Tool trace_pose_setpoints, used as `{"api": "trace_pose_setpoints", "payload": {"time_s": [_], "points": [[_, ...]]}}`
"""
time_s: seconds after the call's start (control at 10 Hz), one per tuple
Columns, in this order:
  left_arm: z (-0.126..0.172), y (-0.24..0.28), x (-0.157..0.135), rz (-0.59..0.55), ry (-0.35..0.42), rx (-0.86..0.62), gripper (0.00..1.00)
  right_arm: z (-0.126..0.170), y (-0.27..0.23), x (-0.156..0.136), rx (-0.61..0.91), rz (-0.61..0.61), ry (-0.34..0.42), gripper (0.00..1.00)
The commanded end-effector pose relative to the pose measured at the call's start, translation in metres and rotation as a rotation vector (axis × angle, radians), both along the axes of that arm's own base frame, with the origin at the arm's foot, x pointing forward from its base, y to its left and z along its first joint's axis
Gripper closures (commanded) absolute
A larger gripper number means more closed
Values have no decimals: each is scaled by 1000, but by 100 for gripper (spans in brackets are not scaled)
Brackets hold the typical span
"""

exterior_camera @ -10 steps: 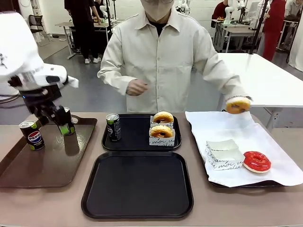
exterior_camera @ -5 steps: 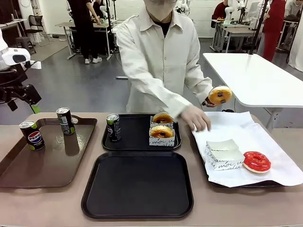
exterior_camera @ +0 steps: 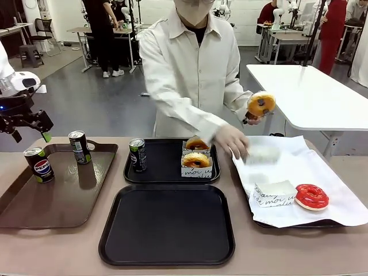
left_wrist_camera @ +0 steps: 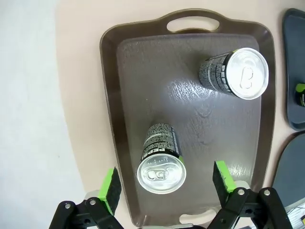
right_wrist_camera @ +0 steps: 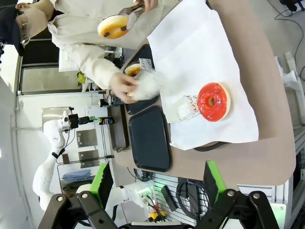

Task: Set up donuts and drinks on trays.
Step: Pick up one Pepsi coke from the Handle tray and place it on the Flat Tray without a Pepsi coke.

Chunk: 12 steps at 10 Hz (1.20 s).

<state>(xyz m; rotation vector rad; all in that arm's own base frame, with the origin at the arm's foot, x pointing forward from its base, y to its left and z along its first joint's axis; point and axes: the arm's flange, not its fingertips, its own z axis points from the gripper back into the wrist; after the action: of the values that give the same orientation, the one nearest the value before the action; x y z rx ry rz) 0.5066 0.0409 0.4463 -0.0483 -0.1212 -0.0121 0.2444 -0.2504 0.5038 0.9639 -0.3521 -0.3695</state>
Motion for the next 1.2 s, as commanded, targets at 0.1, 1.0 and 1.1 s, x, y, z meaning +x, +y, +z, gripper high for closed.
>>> {"api": "trace_pose_setpoints", "payload": {"time_s": [0.1,1.0,1.1], "points": [[-1,2,0,-15,2,1,0,0,0,1,14,7,-29,0],[-26,8,8,56,0,-5,0,0,0,1,14,7,-29,0],[-37,5,1,61,-5,9,0,0,0,1,14,7,-29,0]]}}
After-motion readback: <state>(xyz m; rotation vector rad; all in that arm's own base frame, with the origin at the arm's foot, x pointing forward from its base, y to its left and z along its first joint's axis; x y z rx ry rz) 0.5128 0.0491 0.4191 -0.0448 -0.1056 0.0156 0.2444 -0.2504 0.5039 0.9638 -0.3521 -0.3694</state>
